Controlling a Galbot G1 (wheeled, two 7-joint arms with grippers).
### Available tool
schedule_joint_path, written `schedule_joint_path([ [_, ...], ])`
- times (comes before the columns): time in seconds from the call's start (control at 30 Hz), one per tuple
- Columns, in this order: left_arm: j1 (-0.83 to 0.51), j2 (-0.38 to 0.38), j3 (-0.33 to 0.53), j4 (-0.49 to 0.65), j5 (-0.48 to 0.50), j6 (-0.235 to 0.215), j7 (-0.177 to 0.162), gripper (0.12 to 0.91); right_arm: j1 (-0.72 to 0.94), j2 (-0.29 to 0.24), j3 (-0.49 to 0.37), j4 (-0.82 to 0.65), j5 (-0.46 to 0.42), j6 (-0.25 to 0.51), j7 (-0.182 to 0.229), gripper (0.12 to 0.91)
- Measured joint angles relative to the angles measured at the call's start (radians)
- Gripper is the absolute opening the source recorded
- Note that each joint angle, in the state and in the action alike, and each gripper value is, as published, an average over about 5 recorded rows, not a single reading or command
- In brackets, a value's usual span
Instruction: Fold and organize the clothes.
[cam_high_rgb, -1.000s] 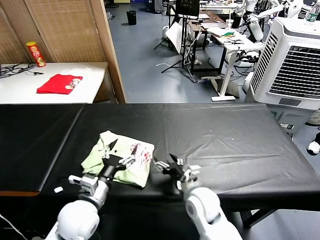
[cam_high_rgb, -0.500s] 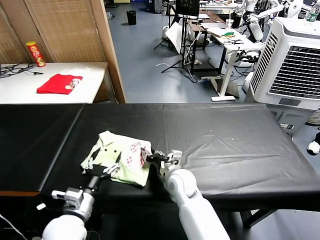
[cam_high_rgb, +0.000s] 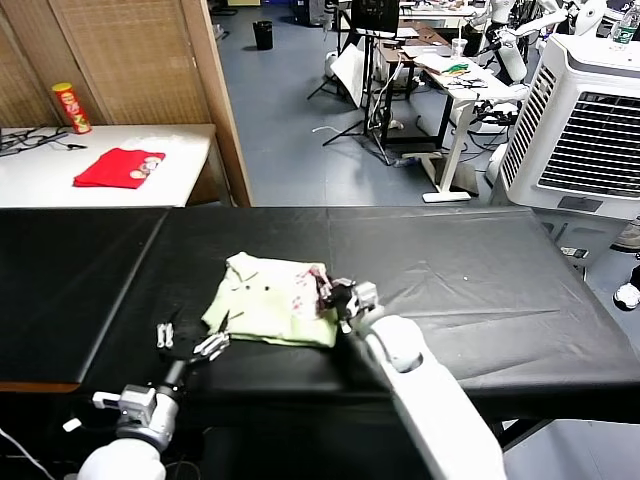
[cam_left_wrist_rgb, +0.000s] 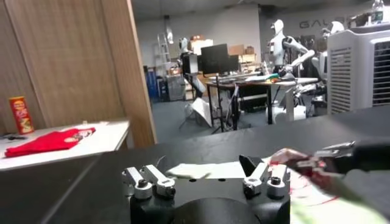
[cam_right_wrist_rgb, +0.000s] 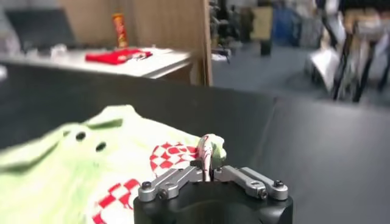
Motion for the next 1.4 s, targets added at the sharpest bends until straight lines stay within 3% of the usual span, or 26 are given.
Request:
schedule_joint_path([
  [0.07,0.001,0.0,-0.007,0.01,-0.014,-0.022,-0.002,0.798,0.004,-0.045,-0.003,0.004,-0.029,0.044,-0.02,0.368],
  [0.17,0.002,0.0,-0.018,0.029,-0.026,-0.06,0.006,0.798,-0.019,-0.108,0.007,0.046,-0.052,0.105,-0.015,0.535],
  [0.3,0.009,0.004,-0.024,0.041,-0.031,-0.058,0.006,0.798,-0.111,-0.17,0.041,0.158,-0.064,0.146,0.028,0.736],
  [0.4,0.023,0.015,-0.025,0.035,-0.037,-0.048,-0.01,0.798,-0.23,-0.188,0.089,0.274,-0.062,0.17,0.079,0.789],
  [0.77,0.141,0.059,-0.048,-0.032,-0.072,-0.045,-0.017,0.798,-0.77,-0.133,0.306,0.63,-0.067,0.272,0.269,0.798],
  [0.9,0.2,0.064,-0.06,-0.059,-0.104,-0.012,-0.033,0.798,-0.919,-0.11,0.356,0.728,-0.063,0.278,0.319,0.798],
  [1.07,0.268,0.068,-0.084,-0.104,-0.169,0.047,-0.063,0.798,-1.071,-0.085,0.38,0.823,-0.053,0.248,0.38,0.798],
  [1.2,0.313,0.074,-0.113,-0.137,-0.196,0.07,-0.066,0.798,-1.165,-0.067,0.374,0.87,-0.048,0.222,0.433,0.798],
  [1.4,0.355,0.078,-0.145,-0.162,-0.227,0.091,-0.062,0.798,-1.232,-0.06,0.37,0.894,-0.048,0.216,0.449,0.798],
])
